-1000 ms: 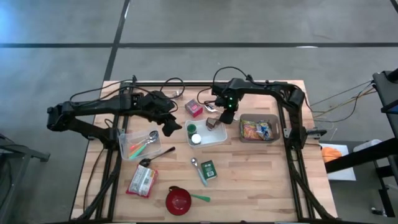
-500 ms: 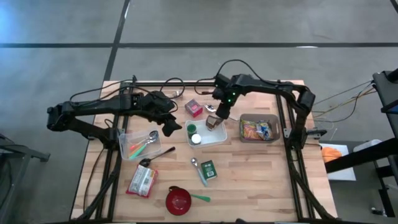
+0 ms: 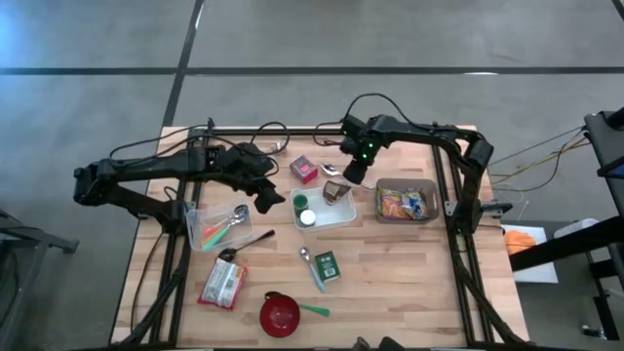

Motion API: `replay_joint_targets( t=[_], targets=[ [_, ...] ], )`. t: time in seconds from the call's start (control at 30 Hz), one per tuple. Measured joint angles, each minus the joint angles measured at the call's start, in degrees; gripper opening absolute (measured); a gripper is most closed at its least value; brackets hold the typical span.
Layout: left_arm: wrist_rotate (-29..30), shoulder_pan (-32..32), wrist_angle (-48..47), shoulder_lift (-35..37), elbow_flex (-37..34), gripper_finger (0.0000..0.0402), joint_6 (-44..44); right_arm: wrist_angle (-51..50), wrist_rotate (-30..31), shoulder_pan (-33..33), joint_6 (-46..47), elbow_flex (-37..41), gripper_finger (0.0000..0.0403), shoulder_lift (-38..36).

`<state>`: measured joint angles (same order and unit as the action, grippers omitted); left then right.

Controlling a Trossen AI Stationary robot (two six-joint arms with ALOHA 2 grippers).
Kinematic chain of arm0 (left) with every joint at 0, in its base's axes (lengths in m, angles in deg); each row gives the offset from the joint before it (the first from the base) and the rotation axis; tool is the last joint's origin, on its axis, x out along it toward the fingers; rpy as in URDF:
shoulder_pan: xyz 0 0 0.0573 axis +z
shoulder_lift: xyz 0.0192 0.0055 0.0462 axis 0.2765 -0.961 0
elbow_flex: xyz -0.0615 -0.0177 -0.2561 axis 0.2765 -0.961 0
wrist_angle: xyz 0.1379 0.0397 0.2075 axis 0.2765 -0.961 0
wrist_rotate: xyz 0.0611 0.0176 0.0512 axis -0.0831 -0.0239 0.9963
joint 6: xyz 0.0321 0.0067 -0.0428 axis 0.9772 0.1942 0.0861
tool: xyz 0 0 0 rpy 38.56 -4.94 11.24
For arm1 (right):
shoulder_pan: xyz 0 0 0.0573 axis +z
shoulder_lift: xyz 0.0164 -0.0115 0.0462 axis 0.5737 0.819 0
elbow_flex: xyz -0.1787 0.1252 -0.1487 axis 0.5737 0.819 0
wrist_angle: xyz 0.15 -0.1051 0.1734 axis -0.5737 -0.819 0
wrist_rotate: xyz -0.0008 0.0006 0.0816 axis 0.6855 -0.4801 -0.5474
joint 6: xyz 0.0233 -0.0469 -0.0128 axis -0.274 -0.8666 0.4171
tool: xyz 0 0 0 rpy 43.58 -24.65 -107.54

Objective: Pick & Place Food Item
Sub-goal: Put the silver spoon into the transparent bin

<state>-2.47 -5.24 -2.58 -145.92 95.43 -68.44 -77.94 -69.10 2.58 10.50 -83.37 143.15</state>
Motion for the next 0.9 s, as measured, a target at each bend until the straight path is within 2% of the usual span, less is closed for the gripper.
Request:
replay_joint_targets(
  t=[0.17,0.43,0.53,0.7,0.9],
  targets=[
    [-0.2,0.0,-0.1,0.0,0.0,0.0326,0.0,-0.1,-1.9,-0.3,-0.6,4.4,0.0074,0.0],
    [-0.2,0.0,-0.1,0.0,0.0,0.0325,0.0,0.9,-3.1,0.6,-1.0,8.2,0.0176,0.1],
    [-0.2,0.0,0.0,0.0,0.0,0.0325,0.0,2.0,-2.5,0.6,0.1,8.8,0.0193,0.0],
    [-0.3,-0.1,0.0,0.0,0.0,0.0325,0.0,2.3,4.1,1.2,-0.2,9.2,0.0169,0.0],
    [-0.4,-0.1,0.0,0.0,0.0,0.0325,-0.1,3.9,5.0,1.4,0.7,9.5,0.0105,0.0]
  ],
)
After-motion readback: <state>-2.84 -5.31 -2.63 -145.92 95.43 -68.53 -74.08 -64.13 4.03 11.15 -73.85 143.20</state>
